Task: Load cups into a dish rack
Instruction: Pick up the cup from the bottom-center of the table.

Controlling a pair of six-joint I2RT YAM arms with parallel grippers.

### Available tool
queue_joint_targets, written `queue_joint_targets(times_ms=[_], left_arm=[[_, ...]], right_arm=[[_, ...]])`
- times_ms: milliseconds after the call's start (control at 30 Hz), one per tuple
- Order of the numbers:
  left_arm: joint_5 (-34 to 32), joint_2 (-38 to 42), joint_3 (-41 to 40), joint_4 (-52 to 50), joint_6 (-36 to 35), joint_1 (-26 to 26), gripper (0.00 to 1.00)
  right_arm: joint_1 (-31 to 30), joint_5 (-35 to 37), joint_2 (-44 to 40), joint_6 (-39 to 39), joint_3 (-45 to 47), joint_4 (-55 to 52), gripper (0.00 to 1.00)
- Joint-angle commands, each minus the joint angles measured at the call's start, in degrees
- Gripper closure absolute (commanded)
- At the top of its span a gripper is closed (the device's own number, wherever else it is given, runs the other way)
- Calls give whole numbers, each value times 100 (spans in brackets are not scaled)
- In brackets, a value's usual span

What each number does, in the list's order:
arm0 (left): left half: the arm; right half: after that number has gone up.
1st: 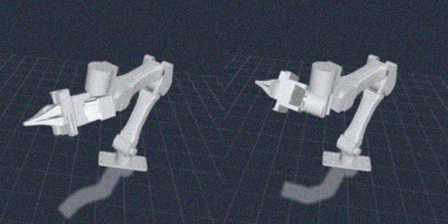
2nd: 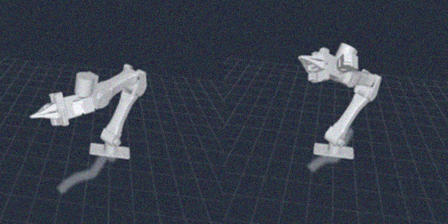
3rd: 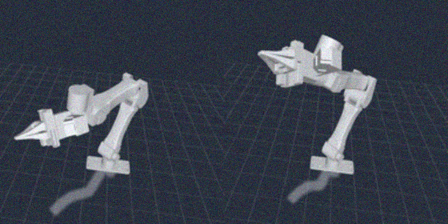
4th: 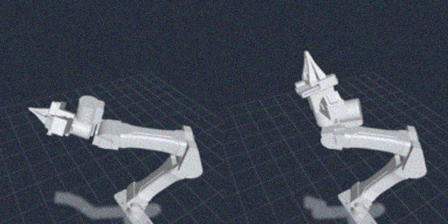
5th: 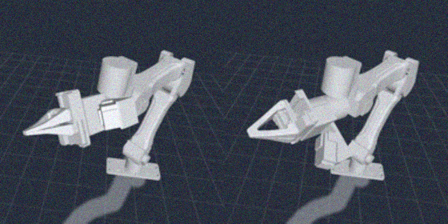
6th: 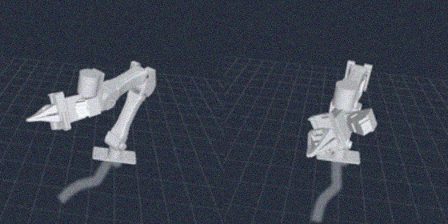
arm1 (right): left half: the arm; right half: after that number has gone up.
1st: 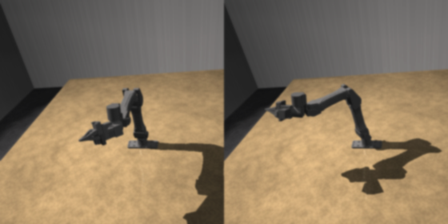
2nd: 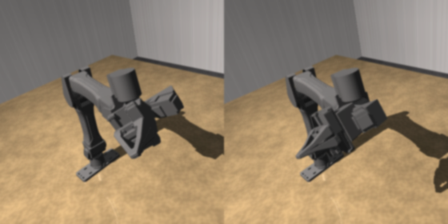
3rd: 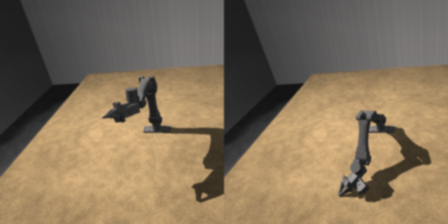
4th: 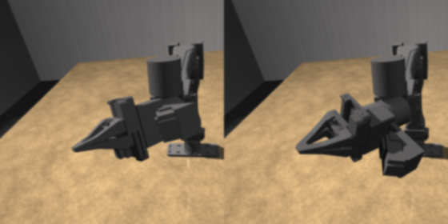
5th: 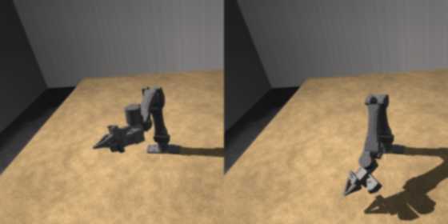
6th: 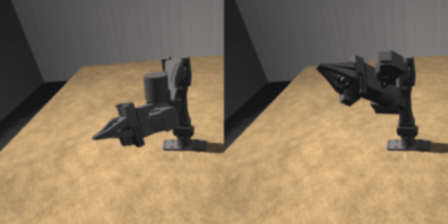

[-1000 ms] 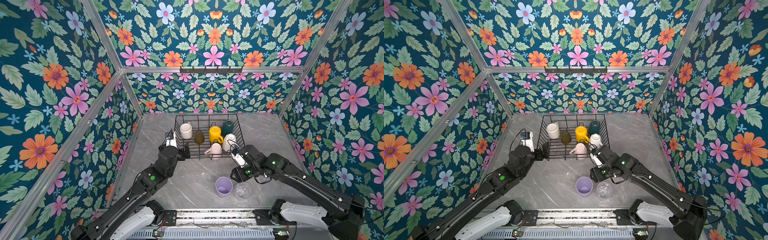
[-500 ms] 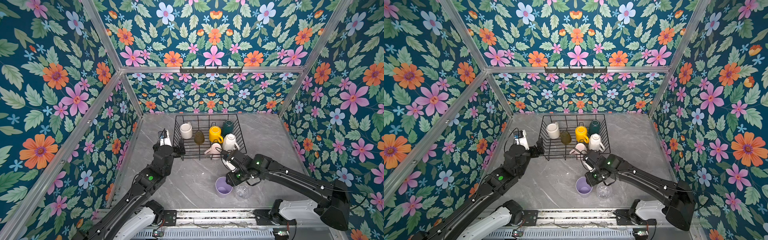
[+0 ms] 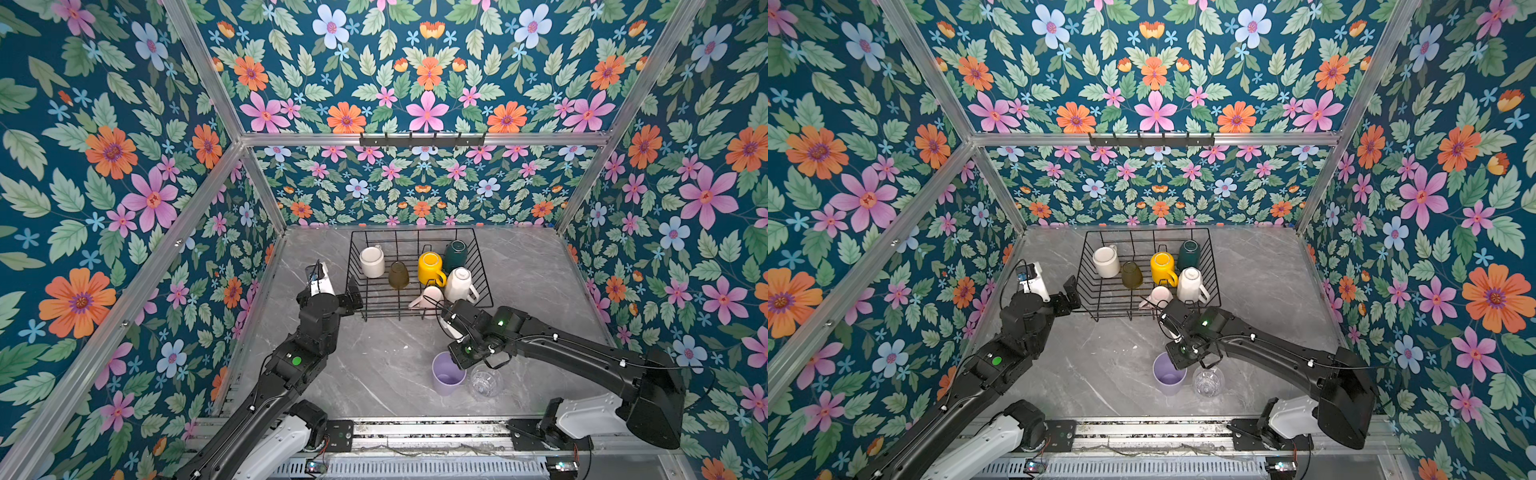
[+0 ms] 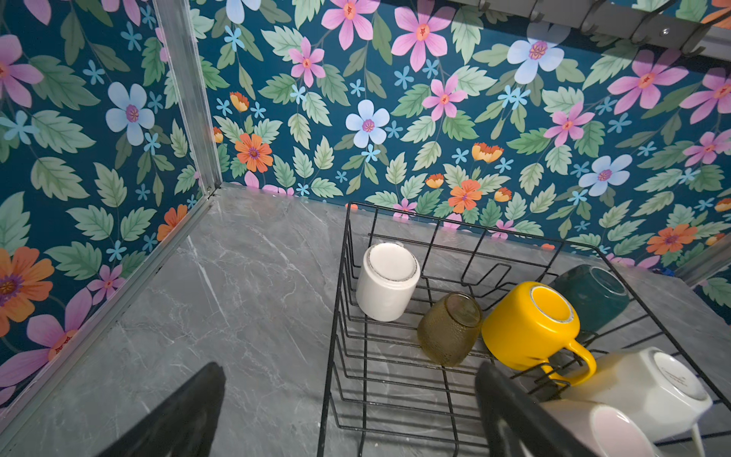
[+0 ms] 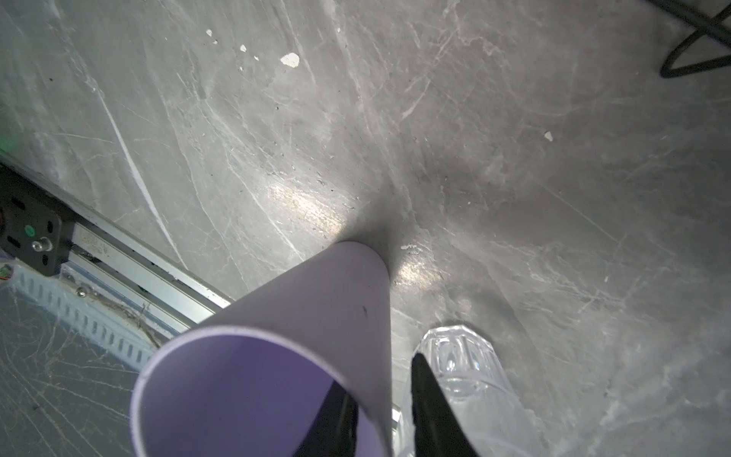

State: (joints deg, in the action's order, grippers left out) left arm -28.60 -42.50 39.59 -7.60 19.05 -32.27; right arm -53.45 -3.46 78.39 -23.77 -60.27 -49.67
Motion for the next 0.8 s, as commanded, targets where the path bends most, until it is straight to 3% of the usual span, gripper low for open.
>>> queue_joint_targets(times_ms=[0, 300, 433, 767], left_arm=[[-122, 57, -54, 221, -23, 84, 1], [60, 128, -127, 476, 41, 379, 1], [307, 138, -133, 537, 107, 570, 1], [1788, 330, -302, 1077, 247, 1137, 1]], right_arm=[[-6, 114, 1, 2, -54, -8, 80], [62, -49, -325, 47, -286, -27, 99], [267, -425, -583, 77, -333, 57, 100], [1678, -2153, -1419, -125, -487, 1332, 100]])
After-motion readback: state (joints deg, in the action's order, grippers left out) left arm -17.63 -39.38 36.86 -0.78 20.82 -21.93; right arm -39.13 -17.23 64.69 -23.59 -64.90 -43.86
